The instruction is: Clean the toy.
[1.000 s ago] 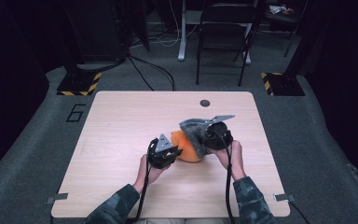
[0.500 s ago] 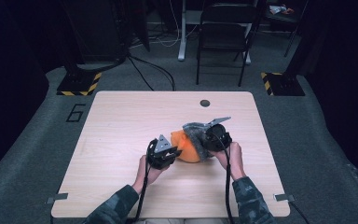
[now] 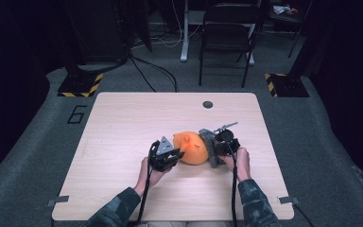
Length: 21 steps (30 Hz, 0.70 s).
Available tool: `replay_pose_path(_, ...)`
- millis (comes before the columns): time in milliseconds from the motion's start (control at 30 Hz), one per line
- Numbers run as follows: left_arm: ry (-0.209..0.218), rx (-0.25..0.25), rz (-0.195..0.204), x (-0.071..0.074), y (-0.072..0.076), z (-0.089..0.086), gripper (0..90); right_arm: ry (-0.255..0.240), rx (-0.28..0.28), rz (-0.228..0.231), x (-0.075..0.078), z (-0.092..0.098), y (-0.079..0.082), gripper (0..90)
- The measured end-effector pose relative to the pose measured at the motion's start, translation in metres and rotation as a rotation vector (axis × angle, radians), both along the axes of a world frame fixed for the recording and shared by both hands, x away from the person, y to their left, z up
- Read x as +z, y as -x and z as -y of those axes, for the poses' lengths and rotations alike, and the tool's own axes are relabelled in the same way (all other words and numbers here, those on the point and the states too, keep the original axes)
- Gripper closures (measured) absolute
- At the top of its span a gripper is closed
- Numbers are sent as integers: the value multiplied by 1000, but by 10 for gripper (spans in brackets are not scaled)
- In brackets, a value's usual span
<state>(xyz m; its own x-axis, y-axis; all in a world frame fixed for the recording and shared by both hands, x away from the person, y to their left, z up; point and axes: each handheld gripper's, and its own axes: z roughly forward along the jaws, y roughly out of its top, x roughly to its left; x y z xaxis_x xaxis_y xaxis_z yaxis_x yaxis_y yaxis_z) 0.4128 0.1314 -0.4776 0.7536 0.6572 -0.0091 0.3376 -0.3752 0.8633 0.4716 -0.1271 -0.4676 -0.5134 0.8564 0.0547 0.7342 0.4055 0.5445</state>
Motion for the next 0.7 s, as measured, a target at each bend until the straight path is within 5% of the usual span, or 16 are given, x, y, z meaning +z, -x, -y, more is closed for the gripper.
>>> replay_pose_path(400, 3, 0, -12, 0, 0, -1, 784, 20, -3, -26, -10, 5, -3, 769)
replay_pose_path(533, 12, 9, -8, -1, -2, -4, 783, -4, -14, 7, 4, 9, -2, 771)
replay_pose_path(700, 12, 9, -7, -1, -2, -4, 782, -97, 2, 86, 36, 11, 5, 772)
